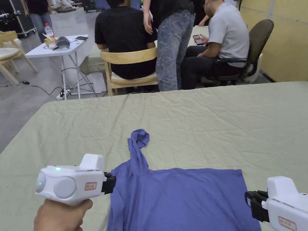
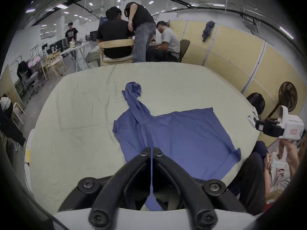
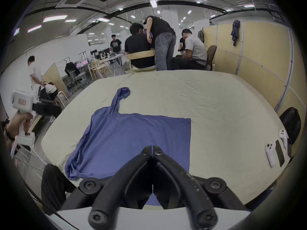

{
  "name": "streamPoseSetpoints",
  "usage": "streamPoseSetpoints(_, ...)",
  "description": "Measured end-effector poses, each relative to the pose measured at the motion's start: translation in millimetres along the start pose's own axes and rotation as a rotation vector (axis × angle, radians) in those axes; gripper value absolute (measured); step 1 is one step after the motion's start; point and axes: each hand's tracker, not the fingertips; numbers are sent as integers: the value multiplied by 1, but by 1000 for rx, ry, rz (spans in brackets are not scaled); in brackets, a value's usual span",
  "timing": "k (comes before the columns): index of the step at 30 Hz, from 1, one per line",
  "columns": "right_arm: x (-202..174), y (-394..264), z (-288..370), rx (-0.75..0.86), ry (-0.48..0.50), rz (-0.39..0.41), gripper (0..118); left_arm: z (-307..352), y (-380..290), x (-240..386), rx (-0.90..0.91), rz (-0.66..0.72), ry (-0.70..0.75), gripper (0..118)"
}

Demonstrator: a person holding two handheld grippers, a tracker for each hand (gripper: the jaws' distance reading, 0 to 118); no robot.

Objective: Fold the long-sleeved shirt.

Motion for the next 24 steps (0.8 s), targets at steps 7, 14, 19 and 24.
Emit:
streamPoseSetpoints(7, 9, 12, -41, -61, 3, 5, 0, -99, 47, -24, -144, -44, 44, 75)
streamPoseSetpoints(14, 21, 11, -89, -143, -5, -9, 0, -197, 74, -48, -221, -58, 69, 68)
streamPoseSetpoints(19, 25, 5, -116, -191, -4, -12, 0, -240, 83, -57, -262, -48, 60, 66)
streamPoseSetpoints(24, 25, -5, -133, -239, -5, -19, 0, -285, 62, -60, -408, -35, 58, 60)
